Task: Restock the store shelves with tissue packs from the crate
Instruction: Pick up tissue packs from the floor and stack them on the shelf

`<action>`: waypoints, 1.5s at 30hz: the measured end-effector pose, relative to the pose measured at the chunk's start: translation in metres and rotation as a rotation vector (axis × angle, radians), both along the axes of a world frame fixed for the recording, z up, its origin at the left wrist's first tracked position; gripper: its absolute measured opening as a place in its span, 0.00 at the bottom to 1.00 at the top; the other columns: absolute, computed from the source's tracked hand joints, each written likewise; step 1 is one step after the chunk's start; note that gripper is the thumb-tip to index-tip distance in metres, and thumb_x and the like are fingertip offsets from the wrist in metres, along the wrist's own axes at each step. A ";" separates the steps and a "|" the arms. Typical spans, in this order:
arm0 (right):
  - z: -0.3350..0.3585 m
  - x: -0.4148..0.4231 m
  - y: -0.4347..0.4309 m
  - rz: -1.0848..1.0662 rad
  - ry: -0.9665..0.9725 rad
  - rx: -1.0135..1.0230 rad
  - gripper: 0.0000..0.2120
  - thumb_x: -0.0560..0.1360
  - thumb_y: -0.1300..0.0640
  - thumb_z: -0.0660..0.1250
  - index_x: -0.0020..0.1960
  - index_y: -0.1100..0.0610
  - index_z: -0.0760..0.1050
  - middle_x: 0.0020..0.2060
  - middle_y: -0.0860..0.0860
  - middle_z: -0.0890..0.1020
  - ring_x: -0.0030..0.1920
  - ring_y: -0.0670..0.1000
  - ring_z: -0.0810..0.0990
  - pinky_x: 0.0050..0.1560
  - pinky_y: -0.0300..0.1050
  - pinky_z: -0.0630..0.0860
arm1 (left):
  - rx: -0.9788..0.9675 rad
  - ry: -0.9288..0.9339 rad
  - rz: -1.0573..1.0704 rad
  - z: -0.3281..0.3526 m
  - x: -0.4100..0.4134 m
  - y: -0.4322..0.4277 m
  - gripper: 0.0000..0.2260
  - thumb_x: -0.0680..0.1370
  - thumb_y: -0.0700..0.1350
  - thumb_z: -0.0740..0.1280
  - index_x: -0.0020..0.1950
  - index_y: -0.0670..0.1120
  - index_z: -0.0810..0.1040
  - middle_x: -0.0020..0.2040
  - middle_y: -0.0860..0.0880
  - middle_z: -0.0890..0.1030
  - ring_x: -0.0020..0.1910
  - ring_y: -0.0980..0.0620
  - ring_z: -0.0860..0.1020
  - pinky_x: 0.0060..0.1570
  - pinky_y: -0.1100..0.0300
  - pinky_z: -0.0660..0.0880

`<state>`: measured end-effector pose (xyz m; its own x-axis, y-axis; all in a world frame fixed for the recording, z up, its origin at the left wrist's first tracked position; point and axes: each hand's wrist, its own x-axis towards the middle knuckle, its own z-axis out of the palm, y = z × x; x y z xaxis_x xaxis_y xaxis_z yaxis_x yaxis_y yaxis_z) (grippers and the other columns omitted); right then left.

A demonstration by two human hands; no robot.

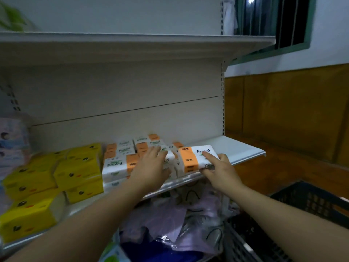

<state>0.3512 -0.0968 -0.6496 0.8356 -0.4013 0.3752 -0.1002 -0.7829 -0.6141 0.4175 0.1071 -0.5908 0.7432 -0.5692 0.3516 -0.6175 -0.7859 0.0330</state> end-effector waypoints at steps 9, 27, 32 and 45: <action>0.002 0.101 -0.043 0.115 0.181 -0.036 0.27 0.76 0.47 0.64 0.73 0.43 0.61 0.63 0.55 0.65 0.61 0.58 0.72 0.63 0.50 0.71 | 0.332 0.185 0.199 0.000 0.063 -0.046 0.40 0.73 0.70 0.55 0.77 0.53 0.43 0.78 0.48 0.43 0.77 0.43 0.42 0.72 0.40 0.40; 0.002 0.248 -0.038 0.184 0.287 -0.095 0.20 0.79 0.56 0.55 0.71 0.55 0.62 0.62 0.61 0.68 0.59 0.63 0.72 0.60 0.53 0.72 | 0.315 0.274 0.174 0.005 0.085 -0.042 0.35 0.77 0.62 0.58 0.76 0.55 0.42 0.78 0.50 0.44 0.77 0.47 0.46 0.75 0.45 0.44; 0.004 0.251 -0.027 0.107 0.224 -0.176 0.22 0.79 0.54 0.56 0.72 0.55 0.60 0.65 0.60 0.66 0.63 0.62 0.69 0.61 0.52 0.69 | 0.311 0.294 0.192 0.008 0.082 -0.032 0.36 0.76 0.64 0.59 0.76 0.56 0.43 0.78 0.52 0.45 0.77 0.48 0.46 0.73 0.46 0.44; 0.072 0.126 0.067 0.321 -0.125 -0.045 0.18 0.79 0.49 0.59 0.68 0.53 0.71 0.67 0.51 0.71 0.66 0.50 0.70 0.58 0.37 0.62 | 0.203 0.164 0.187 0.002 0.044 0.045 0.37 0.75 0.64 0.59 0.77 0.55 0.43 0.78 0.50 0.43 0.77 0.47 0.44 0.74 0.43 0.46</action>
